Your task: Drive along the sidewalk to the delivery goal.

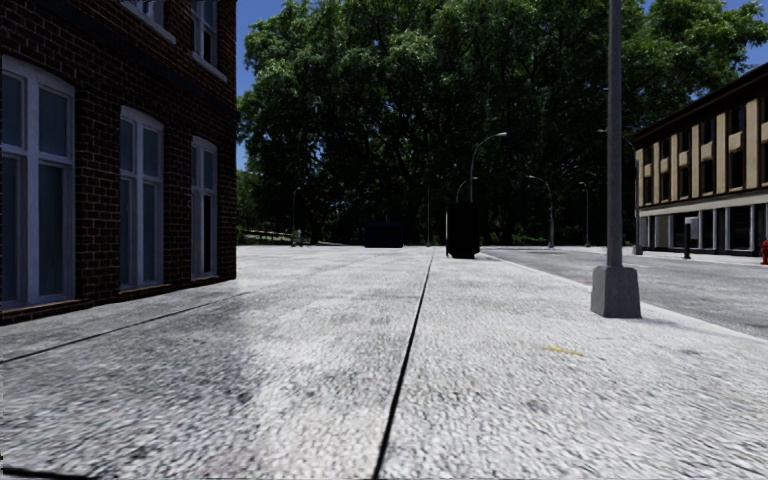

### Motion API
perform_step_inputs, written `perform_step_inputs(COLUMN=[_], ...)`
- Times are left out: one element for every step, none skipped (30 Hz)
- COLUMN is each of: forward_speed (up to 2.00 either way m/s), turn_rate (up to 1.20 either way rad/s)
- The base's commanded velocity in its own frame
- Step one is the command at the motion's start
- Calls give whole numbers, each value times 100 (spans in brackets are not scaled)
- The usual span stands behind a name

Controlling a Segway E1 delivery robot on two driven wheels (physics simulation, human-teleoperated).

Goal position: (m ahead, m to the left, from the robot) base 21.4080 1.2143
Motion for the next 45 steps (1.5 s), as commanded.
perform_step_inputs(forward_speed=[200,200,200,200,200,200,200,200,200,200,200,200,200,200,200,200,200,200,200,200,200,200,200,200,200,200,200,200,200,200,200,200,200,200,200,200,200,200,200,200,200,200,200,200,200], turn_rate=[0,0,0,0,0,0,0,0,0,0,0,0,0,0,0,0,0,0,0,0,0,0,0,0,0,0,0,0,0,0,0,0,0,0,0,0,0,0,0,0,0,0,0,0,0])
